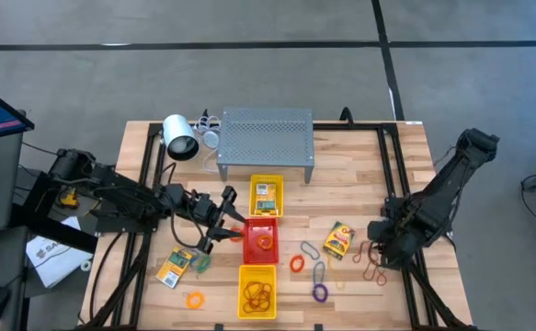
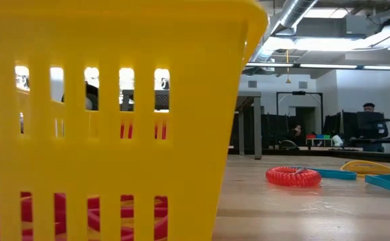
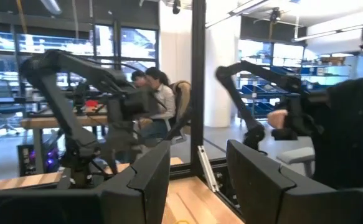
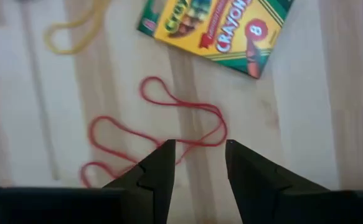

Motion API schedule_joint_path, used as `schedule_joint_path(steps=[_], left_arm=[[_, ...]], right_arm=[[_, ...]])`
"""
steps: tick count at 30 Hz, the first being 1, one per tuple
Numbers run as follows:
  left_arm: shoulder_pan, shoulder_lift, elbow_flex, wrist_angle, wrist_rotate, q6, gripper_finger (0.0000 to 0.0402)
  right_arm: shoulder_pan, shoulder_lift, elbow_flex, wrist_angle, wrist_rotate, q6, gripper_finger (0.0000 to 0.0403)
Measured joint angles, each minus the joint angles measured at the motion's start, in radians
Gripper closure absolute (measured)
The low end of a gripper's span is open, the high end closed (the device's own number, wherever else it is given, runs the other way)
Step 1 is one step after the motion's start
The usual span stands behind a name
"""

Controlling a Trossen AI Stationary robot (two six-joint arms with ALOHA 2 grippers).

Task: Pick & Place Office Desk Supplies
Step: Put the red rubber band into the bottom yellow bin

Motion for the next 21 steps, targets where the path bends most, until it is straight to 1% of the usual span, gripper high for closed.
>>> schedule_joint_path(steps=[6,9,12,16,21], left_arm=[[0.0,0.0,0.0,0.0,-0.015,0.013,0.0248],[0.0,0.0,0.0,-0.001,-0.015,0.026,0.0248],[0.0,0.0,0.0,-0.001,-0.015,0.026,0.0248],[0.0,0.0,0.0,-0.003,-0.015,0.027,0.0248],[0.0,-0.001,0.0,-0.007,-0.015,0.026,0.0248]], right_arm=[[0.0,0.136,0.0,0.024,0.018,0.003,0.0266],[0.0,0.188,0.0,0.071,0.043,0.002,0.0266],[0.0,0.229,0.0,0.107,0.044,-0.012,0.0266],[0.0,0.27,-0.001,0.116,0.03,-0.014,0.0266],[-0.003,0.285,-0.04,0.116,-0.002,-0.02,0.0266]])
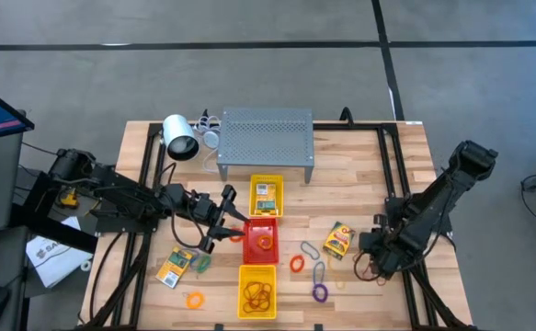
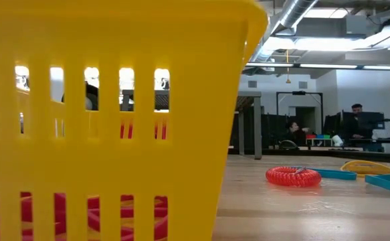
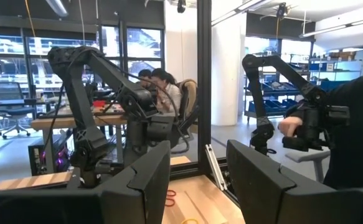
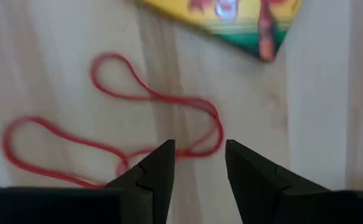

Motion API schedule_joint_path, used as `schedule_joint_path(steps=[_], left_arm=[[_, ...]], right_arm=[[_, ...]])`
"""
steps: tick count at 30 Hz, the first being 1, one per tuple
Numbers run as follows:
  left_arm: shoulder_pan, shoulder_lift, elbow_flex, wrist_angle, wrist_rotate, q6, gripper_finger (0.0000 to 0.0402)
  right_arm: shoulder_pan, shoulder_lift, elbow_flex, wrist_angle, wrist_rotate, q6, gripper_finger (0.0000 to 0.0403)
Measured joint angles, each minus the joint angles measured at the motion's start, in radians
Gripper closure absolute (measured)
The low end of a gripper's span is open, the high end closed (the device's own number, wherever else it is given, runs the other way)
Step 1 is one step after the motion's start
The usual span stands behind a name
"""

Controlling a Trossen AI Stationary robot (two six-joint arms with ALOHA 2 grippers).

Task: Pick & Place Office Desk Supplies
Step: Put the red rubber band into the bottom yellow bin

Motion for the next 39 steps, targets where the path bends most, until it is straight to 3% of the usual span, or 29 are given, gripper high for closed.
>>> schedule_joint_path(steps=[14,27,39], left_arm=[[0.0,0.0,0.0,0.003,0.0,-0.003,0.0248],[0.0,0.0,0.0,0.005,0.0,-0.003,0.0248],[0.0,0.0,0.0,0.004,0.0,-0.004,0.0248]], right_arm=[[0.0,-0.094,-0.11,0.124,-0.002,0.0,0.0266],[-0.054,-0.093,-0.133,0.135,-0.007,-0.035,0.0271],[-0.085,-0.093,-0.133,0.15,-0.025,-0.072,0.0369]])
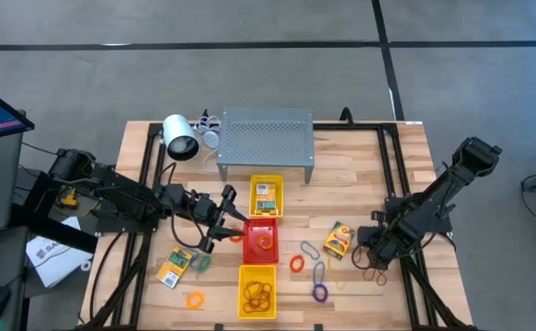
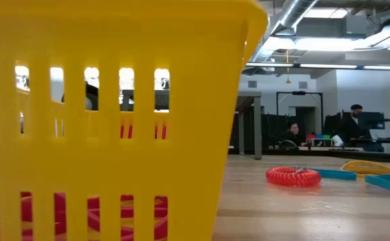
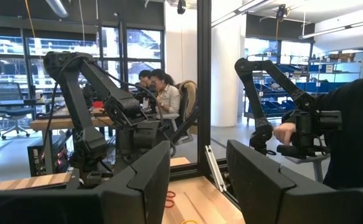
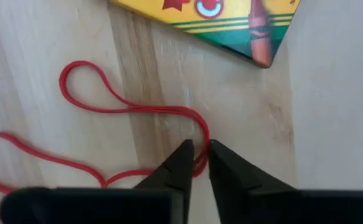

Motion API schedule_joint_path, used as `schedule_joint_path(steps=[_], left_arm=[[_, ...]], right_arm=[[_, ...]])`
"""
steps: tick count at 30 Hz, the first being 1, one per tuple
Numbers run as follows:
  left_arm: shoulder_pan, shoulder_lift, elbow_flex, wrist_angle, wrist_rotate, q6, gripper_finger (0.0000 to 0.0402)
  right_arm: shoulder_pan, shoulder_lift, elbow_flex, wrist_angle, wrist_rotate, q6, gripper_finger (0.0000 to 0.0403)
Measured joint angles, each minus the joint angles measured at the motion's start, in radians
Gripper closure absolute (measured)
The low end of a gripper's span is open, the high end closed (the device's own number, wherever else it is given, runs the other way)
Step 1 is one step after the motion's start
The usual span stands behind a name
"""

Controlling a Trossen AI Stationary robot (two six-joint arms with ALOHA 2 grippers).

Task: Pick & Place Office Desk Supplies
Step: Put the red rubber band into the bottom yellow bin

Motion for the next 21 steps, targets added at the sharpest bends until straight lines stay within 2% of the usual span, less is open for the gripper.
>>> schedule_joint_path(steps=[4,21], left_arm=[[0.0,0.0,0.0,0.0,0.0,-0.003,0.0248],[0.0,0.0,0.0,0.0,0.0,-0.023,0.0248]], right_arm=[[0.0,0.0,0.0,0.0,0.0,-0.004,0.0398],[0.0,-0.002,0.016,-0.009,-0.009,-0.027,0.0402]])
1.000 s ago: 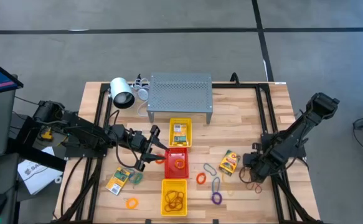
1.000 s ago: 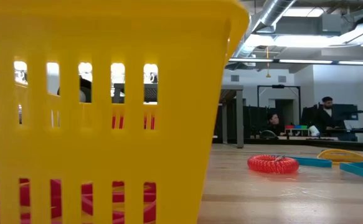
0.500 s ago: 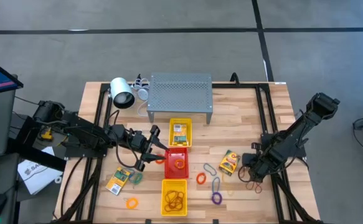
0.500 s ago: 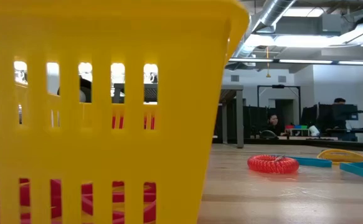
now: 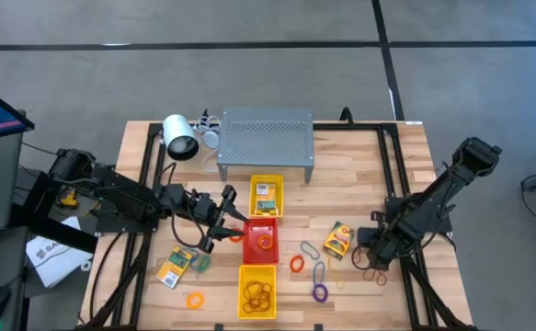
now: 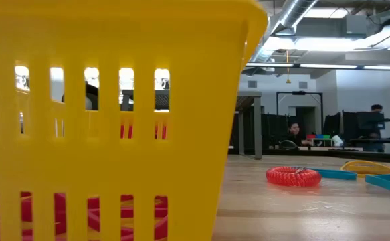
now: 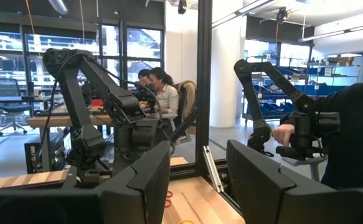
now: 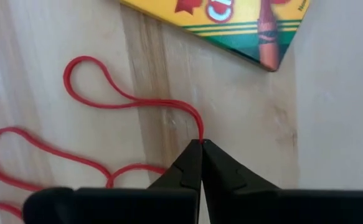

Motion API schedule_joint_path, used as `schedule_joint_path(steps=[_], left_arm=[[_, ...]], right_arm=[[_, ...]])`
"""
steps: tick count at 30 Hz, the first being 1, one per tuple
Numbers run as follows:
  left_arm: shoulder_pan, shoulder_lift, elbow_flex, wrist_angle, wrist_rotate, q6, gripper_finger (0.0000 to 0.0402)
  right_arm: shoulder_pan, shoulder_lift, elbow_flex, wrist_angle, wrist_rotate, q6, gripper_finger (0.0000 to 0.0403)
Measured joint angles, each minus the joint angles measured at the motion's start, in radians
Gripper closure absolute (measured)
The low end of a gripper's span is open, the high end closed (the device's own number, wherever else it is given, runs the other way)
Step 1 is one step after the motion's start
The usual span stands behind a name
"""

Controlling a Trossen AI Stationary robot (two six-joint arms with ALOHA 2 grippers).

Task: Pick & Place Office Desk Supplies
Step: Put the red rubber band into the bottom yellow bin

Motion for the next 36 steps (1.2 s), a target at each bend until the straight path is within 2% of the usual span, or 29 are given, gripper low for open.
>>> schedule_joint_path(steps=[10,19,25,29,36], left_arm=[[0.0,0.0,0.0,0.0,0.0,0.0,0.0248],[0.0,0.0,0.0,0.0,0.0,-0.004,0.0248],[0.0,0.0,0.0,-0.002,-0.004,-0.004,0.0248],[0.0,0.0,0.0,-0.03,-0.043,-0.034,0.0248],[0.0,0.0,0.0,-0.097,-0.065,-0.056,0.0248]], right_arm=[[0.002,0.0,0.083,-0.126,0.002,-0.024,0.0403],[0.001,0.0,0.23,-0.317,0.041,-0.067,0.0403],[0.002,0.0,0.358,-0.375,0.114,-0.096,0.0403],[0.001,0.0,0.445,-0.394,0.173,-0.135,0.0403],[-0.029,-0.001,0.579,-0.395,0.372,-0.21,0.0403]])
